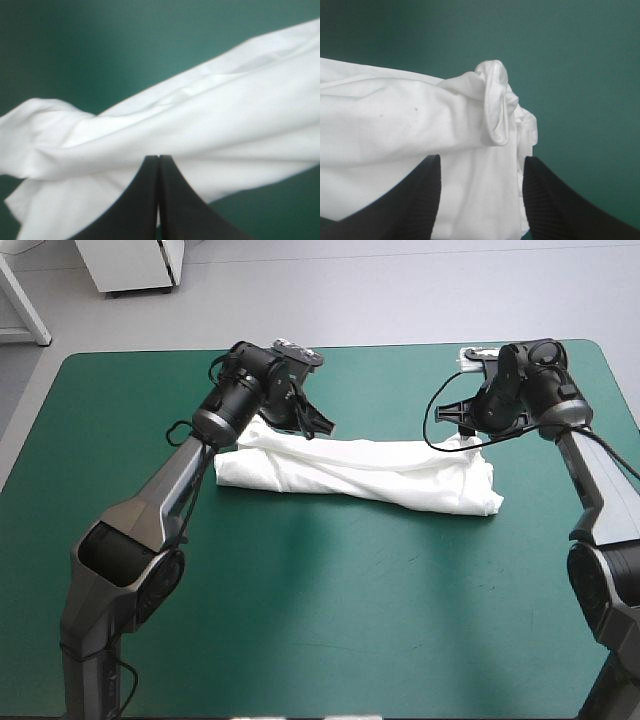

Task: Fold the cloth

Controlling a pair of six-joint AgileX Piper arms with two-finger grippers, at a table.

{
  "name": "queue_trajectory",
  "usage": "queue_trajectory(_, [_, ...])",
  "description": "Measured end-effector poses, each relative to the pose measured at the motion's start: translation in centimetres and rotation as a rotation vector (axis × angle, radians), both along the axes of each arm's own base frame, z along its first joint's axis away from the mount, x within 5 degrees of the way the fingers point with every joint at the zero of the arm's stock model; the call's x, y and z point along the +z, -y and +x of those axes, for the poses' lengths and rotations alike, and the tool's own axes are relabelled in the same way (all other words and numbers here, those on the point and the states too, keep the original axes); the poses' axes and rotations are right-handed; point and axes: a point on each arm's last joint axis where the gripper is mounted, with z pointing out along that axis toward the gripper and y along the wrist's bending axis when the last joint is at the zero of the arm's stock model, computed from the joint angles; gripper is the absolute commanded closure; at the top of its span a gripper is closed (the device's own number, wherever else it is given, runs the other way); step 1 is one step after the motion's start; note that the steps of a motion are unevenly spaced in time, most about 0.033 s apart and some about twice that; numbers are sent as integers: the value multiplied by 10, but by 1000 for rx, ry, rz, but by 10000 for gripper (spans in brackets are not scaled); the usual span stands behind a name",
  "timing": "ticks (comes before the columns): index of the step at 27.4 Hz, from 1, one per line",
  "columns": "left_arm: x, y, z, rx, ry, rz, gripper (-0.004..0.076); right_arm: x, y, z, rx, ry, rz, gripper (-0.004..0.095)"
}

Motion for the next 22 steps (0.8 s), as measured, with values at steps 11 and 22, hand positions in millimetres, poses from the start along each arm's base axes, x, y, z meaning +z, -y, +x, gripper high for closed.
queue_trajectory(11, [-22,59,-22,-140,-24,-27,746,1,1,-3,-2,-20,-3,527])
queue_trajectory(22, [-105,80,0,-142,-141,14,746,1,1,-3,-13,-27,0,557])
